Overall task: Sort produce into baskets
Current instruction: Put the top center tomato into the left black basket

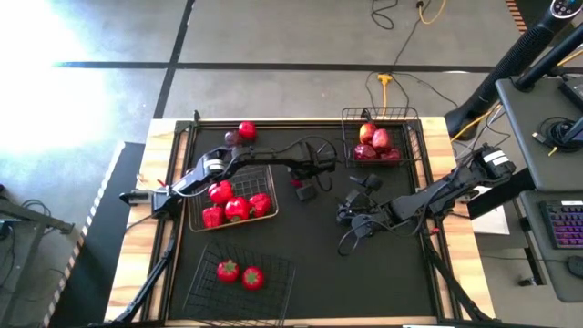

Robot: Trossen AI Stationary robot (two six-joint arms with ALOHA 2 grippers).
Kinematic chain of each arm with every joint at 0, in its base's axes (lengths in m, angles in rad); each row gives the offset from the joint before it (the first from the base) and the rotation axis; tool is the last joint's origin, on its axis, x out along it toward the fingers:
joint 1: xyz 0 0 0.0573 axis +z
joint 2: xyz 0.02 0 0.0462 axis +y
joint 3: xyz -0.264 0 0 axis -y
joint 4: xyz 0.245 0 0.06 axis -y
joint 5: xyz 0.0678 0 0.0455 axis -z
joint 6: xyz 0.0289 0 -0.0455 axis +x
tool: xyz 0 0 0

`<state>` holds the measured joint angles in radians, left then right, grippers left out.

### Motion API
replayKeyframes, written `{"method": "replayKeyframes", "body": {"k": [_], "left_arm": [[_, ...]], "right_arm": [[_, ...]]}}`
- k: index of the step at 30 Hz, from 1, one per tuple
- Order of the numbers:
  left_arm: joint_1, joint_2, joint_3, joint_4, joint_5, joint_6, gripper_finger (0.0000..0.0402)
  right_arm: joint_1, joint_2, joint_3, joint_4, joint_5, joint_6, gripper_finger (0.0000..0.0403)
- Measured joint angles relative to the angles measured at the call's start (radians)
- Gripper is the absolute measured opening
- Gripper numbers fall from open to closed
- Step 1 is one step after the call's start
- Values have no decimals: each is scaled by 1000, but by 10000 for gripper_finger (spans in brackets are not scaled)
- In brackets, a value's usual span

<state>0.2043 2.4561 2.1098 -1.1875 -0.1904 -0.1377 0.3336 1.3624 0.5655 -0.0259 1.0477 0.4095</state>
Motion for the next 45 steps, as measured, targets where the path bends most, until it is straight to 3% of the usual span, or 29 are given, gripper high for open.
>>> {"method": "replayKeyframes", "body": {"k": [5,10,16,19,22,26,36,45], "left_arm": [[-11,2,16,-4,-10,-6,269],[-27,3,62,-30,-14,-43,269],[-106,3,242,-253,-52,-115,269],[-159,-71,197,-313,-99,-165,269],[-210,-155,151,-383,-136,-299,269],[-299,-271,83,-358,-166,-455,269],[-639,-447,59,-387,-360,-800,269],[-913,-464,-14,-361,-169,-1248,287]], "right_arm": [[0,0,0,3,0,-1,384],[0,0,0,5,0,-1,384],[0,0,-14,9,44,-3,384],[0,0,-24,9,77,1,384],[0,0,-31,10,78,1,384],[0,0,-35,34,79,1,384],[0,0,-39,68,75,10,384],[-10,0,-39,71,75,53,384]]}}
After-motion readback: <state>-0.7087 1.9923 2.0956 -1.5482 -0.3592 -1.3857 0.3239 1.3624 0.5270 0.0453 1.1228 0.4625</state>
